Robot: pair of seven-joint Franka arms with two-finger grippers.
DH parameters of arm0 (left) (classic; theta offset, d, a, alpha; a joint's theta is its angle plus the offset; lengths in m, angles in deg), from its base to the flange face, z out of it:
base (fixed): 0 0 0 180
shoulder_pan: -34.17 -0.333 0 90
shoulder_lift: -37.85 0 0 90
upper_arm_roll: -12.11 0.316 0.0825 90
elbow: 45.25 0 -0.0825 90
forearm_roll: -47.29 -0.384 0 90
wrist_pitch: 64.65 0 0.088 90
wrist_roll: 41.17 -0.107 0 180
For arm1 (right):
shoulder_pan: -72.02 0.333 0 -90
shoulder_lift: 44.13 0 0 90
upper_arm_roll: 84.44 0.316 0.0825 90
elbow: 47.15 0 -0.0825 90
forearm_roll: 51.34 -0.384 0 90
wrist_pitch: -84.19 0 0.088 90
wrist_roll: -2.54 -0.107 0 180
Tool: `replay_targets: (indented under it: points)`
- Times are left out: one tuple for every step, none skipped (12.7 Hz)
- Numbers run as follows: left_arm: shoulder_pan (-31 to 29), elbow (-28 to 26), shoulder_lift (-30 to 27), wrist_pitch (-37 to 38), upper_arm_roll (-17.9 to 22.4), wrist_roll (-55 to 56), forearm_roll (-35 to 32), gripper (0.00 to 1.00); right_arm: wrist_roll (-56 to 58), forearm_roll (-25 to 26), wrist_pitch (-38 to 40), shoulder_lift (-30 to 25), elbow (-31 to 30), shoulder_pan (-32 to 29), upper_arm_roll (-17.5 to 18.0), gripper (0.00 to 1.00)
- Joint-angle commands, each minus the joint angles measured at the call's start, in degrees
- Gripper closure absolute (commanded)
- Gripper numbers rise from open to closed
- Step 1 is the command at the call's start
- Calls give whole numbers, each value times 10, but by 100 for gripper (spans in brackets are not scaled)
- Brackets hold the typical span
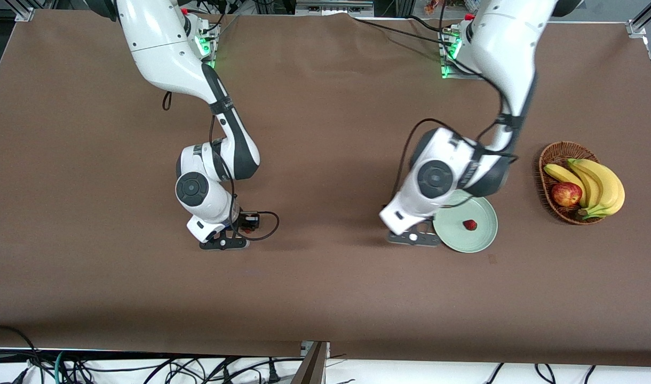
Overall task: Collect all strawberries into plate
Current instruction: 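Place the strawberry on the plate while the right gripper grasps the last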
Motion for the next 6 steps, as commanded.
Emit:
replay_targets:
  points:
    - [-43,-18,-14,35,-11,-115,-4,100,0,-12,-9,-6,-12,5,1,59]
    - [-60,-22,-13,36,-11,-154,-4,100,0,-12,-9,-6,-12,5,1,65]
    - [-72,-22,-10,36,-11,-190,-4,99,0,-12,-8,-6,-11,5,1,74]
    - [-82,-22,-6,35,-11,-219,-4,99,0,-12,-5,-7,-10,4,1,80]
    - [-92,-24,-4,35,-11,-239,-4,97,-1,-12,-5,-7,-9,4,1,82]
    - [-99,-25,2,32,-11,-255,-4,95,-9,-16,-4,-8,-7,4,1,82]
